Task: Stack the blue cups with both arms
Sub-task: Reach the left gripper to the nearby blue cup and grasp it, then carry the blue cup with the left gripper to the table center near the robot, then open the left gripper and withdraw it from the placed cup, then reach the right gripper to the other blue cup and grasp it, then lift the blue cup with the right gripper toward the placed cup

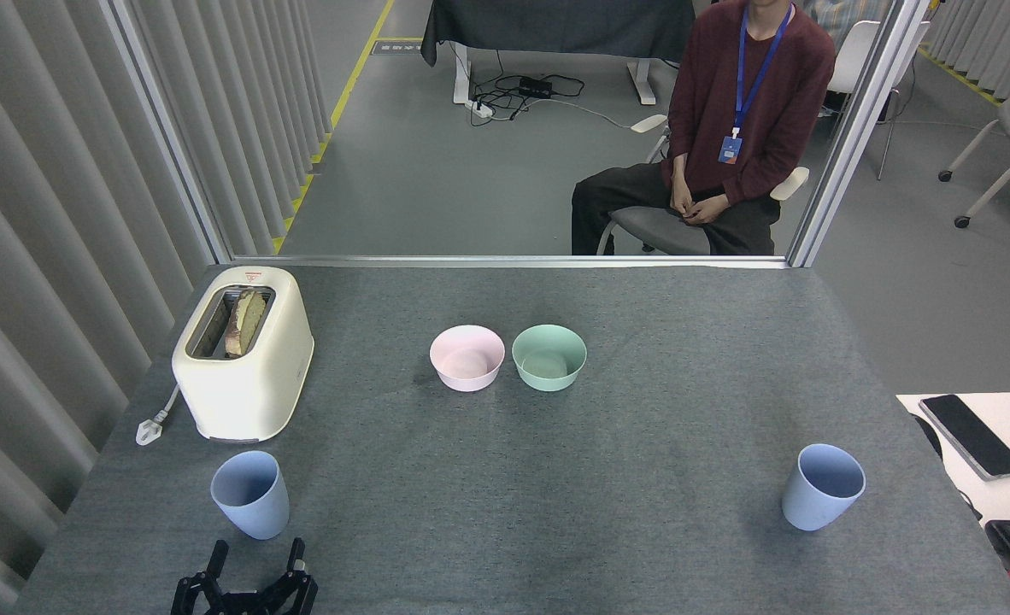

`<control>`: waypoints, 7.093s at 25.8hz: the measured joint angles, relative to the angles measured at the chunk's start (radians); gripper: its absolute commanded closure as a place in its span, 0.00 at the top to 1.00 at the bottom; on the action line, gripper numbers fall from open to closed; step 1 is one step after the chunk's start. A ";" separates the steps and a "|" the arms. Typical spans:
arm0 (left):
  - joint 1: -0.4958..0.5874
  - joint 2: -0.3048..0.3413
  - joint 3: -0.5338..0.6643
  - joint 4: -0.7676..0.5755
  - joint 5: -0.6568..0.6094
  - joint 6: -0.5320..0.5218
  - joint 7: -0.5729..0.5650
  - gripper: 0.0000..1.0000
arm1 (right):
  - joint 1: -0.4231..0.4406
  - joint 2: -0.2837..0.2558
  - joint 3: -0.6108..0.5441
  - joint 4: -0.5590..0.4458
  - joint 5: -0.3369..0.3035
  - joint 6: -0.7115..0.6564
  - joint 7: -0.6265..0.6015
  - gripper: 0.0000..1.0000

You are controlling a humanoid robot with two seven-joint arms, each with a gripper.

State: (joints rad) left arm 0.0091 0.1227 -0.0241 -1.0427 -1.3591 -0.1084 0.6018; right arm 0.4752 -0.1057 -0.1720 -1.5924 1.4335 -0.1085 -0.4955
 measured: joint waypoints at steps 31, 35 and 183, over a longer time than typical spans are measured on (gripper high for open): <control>-0.210 -0.005 -0.090 0.164 -0.005 0.056 0.008 0.33 | -0.004 -0.001 0.001 0.014 0.034 -0.001 -0.001 1.00; -0.174 -0.008 -0.280 0.032 -0.008 0.042 0.000 0.34 | -0.010 0.004 0.002 0.014 0.045 -0.001 -0.003 1.00; 0.075 0.142 0.023 -0.076 0.098 0.013 -0.053 0.99 | -0.358 0.010 0.536 -0.140 0.358 -0.244 0.262 0.37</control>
State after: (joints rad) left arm 0.0840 0.2650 -0.0011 -1.1186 -1.2613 -0.0951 0.5493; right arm 0.1170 -0.0960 0.3644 -1.7324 1.7916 -0.3528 -0.2331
